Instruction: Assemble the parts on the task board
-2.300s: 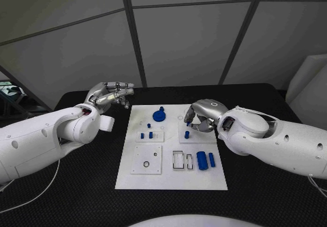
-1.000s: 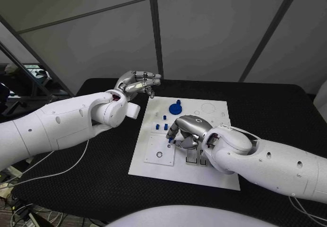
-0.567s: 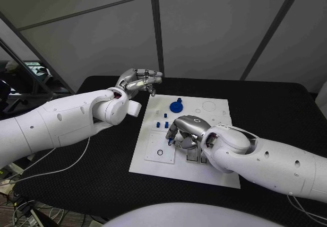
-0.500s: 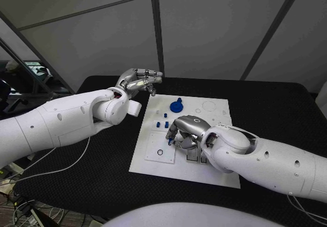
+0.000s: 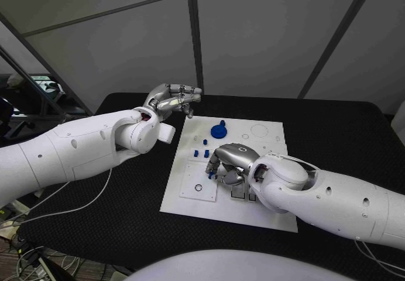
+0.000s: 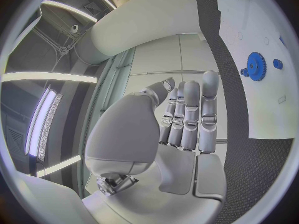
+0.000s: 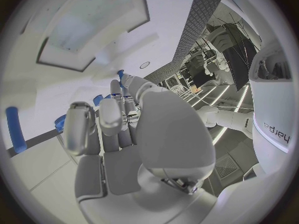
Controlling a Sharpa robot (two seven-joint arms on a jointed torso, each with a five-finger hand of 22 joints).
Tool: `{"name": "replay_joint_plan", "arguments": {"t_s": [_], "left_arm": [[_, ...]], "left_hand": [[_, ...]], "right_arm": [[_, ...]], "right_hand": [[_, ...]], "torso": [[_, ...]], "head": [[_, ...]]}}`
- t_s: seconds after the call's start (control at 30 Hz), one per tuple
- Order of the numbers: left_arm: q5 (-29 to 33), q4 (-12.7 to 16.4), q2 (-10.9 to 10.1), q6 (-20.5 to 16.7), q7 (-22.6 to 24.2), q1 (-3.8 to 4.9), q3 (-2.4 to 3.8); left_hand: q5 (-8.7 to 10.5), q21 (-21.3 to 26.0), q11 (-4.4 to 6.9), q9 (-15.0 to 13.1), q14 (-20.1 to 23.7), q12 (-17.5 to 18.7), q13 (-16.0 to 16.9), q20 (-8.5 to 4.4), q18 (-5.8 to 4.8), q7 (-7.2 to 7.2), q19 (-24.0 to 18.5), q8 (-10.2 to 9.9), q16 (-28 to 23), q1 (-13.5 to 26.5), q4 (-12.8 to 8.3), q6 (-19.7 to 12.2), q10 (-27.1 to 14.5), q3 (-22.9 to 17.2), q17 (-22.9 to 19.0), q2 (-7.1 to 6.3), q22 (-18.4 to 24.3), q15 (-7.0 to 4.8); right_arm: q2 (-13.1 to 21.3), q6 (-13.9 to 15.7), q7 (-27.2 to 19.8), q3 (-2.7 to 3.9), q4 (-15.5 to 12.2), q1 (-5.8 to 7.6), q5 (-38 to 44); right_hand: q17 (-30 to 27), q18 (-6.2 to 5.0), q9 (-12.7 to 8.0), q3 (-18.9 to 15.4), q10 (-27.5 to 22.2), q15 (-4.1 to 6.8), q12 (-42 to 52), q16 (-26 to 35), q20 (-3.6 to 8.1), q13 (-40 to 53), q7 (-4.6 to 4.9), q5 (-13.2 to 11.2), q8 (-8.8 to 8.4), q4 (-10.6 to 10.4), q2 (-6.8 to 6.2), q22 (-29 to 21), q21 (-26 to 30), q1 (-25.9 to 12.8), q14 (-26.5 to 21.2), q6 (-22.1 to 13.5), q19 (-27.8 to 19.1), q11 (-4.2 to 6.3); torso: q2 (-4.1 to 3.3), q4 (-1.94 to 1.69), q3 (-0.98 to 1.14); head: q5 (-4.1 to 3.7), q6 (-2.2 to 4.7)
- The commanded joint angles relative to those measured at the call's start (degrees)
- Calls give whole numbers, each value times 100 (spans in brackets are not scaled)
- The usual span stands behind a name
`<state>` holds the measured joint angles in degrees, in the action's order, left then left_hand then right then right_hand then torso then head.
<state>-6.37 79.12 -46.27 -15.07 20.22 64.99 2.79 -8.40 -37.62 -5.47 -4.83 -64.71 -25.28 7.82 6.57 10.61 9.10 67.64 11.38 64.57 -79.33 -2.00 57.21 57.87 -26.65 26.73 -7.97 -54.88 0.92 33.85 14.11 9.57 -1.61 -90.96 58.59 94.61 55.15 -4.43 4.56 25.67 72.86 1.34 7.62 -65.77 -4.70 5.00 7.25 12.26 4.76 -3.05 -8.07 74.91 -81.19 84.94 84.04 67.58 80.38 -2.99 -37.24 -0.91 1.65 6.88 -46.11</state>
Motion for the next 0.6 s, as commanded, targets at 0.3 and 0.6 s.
{"name": "replay_joint_plan", "arguments": {"t_s": [0.3,0.6], "left_arm": [[19,8,4,85,16,9,4],[19,7,6,104,1,9,4]], "left_hand": [[0,48,0,6,8,-41,-2,-7,-30,25,-43,41,-40,19,-3,4,-46,44,-18,41,12,1],[0,48,0,6,8,-41,-2,-7,-30,25,-43,41,-40,19,-3,4,-46,44,-18,41,12,1]], "right_arm": [[-38,-158,77,-113,35,5,149],[-75,-127,103,-172,49,5,249]], "right_hand": [[-15,110,7,35,-22,1,-5,-28,-16,10,28,6,4,6,20,141,-19,-48,140,-1,-2,-28],[-165,66,-36,40,-263,-61,-146,27,-63,-47,88,-4,-98,-3,-46,-32,93,-228,82,-180,-161,-104]], "torso": [[1,2,-1],[0,4,-3]], "head": [[8,-22],[7,-32]]}}
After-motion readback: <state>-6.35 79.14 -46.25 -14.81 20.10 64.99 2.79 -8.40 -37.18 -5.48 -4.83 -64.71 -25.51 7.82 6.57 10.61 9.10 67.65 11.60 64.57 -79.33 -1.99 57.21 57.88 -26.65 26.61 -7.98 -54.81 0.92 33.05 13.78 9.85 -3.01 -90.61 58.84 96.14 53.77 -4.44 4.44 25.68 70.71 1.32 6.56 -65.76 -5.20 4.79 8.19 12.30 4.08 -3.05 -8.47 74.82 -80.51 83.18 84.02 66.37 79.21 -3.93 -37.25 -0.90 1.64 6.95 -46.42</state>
